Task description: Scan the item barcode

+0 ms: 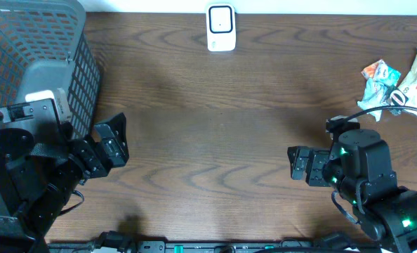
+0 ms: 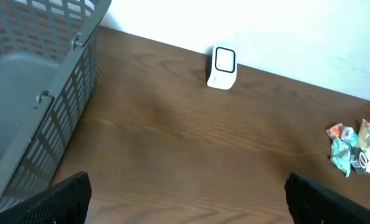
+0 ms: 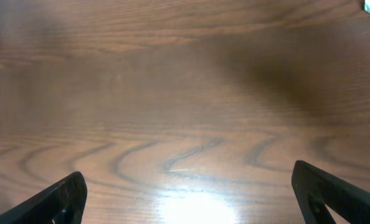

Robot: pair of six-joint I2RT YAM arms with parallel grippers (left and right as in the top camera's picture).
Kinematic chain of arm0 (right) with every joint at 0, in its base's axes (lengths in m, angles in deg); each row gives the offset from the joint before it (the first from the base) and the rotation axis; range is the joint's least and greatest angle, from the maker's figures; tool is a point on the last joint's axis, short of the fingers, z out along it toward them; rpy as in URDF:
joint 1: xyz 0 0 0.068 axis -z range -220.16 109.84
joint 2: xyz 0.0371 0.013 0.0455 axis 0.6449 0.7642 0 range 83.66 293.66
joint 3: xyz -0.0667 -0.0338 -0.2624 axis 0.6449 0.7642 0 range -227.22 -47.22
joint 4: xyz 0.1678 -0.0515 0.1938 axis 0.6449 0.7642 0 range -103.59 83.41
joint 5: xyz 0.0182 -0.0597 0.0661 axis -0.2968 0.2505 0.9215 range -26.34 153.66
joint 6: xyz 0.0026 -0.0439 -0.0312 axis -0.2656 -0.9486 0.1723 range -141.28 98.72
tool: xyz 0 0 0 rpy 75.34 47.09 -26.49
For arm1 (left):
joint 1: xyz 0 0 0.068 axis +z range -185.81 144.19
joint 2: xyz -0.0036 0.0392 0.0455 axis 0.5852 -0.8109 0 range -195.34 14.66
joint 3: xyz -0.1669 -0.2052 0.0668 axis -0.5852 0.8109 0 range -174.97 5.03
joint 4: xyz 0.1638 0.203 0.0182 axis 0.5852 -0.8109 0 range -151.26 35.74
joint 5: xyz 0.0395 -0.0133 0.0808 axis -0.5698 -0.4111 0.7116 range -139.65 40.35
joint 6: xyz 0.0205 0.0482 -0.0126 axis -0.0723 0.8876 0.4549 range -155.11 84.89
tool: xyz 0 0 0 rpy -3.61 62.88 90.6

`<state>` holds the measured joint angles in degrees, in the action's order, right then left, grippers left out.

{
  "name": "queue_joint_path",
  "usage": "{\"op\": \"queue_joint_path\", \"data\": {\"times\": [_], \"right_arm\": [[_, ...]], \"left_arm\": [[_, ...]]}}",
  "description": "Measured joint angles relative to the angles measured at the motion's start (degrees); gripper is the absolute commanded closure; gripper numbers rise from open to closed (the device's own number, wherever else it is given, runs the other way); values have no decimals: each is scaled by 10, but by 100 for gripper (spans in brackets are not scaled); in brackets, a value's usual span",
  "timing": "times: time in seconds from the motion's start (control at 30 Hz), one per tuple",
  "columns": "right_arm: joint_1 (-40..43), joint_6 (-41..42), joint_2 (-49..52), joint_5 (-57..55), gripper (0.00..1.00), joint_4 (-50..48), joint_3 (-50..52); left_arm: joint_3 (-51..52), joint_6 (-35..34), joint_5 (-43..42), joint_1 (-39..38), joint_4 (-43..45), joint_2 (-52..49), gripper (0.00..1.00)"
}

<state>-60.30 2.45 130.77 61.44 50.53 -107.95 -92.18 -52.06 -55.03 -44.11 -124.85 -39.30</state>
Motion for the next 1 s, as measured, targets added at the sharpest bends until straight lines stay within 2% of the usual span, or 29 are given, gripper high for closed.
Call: {"op": "queue_joint_path", "data": {"times": [0.2,0.33,0.5,0.73,1.0], "right_arm": [[66,-46,-61,19,1,-111,120],[115,-93,-144,70,1,-224,228],[144,-125,-252,103,1,-313,335],[166,-155,-387,118,1,-386,428],[180,-163,-461,128,1,-451,490]], "left_arm": [[0,0,0,0,0,0,2],[0,0,0,0,0,0,3],[0,0,0,0,0,0,2],[0,0,0,0,0,0,2],[0,0,0,0,0,0,2]]}}
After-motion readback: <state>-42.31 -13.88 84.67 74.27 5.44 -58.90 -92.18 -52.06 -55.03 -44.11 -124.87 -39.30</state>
